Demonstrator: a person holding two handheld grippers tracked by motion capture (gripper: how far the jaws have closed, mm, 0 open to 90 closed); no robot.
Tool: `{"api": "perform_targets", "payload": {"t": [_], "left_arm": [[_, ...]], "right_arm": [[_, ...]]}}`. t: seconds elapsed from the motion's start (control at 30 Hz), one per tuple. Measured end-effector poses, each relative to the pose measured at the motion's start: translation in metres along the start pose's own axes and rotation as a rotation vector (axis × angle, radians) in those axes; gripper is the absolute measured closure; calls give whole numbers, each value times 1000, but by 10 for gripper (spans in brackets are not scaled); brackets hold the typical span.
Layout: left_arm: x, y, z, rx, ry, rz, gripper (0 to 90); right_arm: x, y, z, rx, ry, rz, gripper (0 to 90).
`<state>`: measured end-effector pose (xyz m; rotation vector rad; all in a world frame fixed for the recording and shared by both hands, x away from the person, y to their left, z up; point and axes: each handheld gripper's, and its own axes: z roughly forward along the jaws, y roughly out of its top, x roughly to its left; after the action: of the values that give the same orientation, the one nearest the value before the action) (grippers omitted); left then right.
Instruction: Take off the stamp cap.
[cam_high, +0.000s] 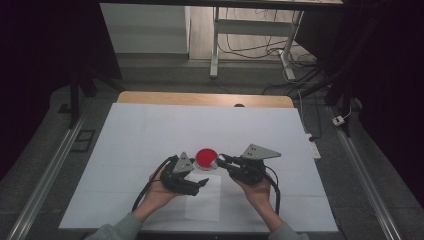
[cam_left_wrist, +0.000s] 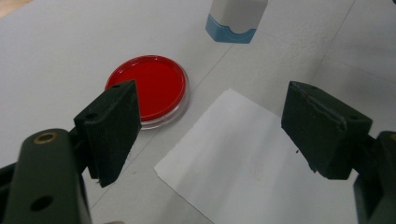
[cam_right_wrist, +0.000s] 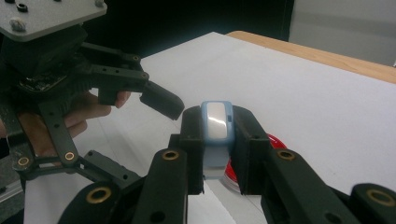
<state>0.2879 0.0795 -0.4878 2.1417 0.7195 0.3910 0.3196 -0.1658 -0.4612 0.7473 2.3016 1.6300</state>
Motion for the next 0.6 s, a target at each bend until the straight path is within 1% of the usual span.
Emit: {"api": "perform_targets", "payload": {"t": [0.17, 0.33, 0.6], "left_arm": [[-2, 2, 3, -4, 4, 7, 212], [-4, 4, 6, -22, 17, 12, 237], [-9, 8, 10, -44, 48, 35, 271]], "right_arm": [[1, 0, 1, -1, 0, 2, 754], [2, -1, 3, -2, -5, 7, 754], [3, -2, 5, -6, -19, 24, 755]]}}
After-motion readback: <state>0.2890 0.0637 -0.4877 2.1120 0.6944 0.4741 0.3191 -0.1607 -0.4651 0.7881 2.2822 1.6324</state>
